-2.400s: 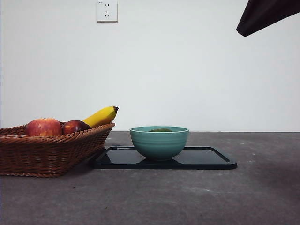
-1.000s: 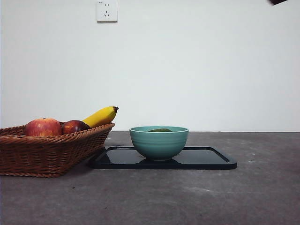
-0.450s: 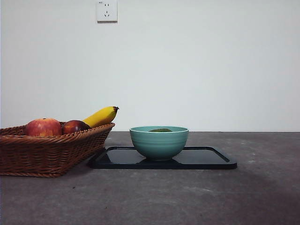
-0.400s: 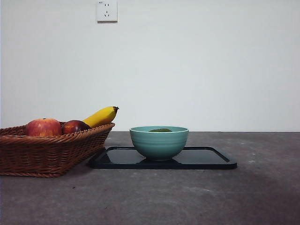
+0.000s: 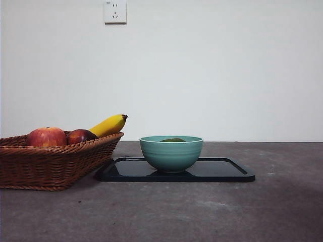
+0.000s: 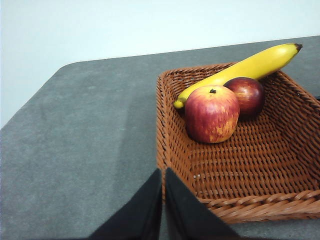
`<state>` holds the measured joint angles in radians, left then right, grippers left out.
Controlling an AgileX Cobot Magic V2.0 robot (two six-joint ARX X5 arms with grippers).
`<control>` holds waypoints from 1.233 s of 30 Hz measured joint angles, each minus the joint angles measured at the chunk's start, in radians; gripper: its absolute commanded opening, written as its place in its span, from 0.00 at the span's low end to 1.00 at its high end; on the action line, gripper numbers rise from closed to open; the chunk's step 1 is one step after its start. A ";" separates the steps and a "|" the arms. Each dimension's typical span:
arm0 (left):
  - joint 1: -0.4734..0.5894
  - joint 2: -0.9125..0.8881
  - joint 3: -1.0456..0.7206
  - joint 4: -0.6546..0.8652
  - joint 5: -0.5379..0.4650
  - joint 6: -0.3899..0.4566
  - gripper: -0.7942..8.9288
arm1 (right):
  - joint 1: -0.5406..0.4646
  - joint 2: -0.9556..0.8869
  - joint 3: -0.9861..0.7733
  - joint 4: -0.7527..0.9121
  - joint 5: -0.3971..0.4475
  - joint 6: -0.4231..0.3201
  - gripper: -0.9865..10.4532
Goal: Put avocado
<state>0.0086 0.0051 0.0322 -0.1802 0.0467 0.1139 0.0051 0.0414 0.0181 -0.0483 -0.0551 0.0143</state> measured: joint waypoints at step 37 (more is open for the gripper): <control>0.000 0.000 0.000 0.000 0.000 0.000 0.09 | 0.000 -0.035 -0.002 -0.117 0.004 0.020 0.09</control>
<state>0.0086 0.0051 0.0322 -0.1799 0.0463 0.1139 0.0051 0.0063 0.0162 -0.1654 -0.0509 0.0341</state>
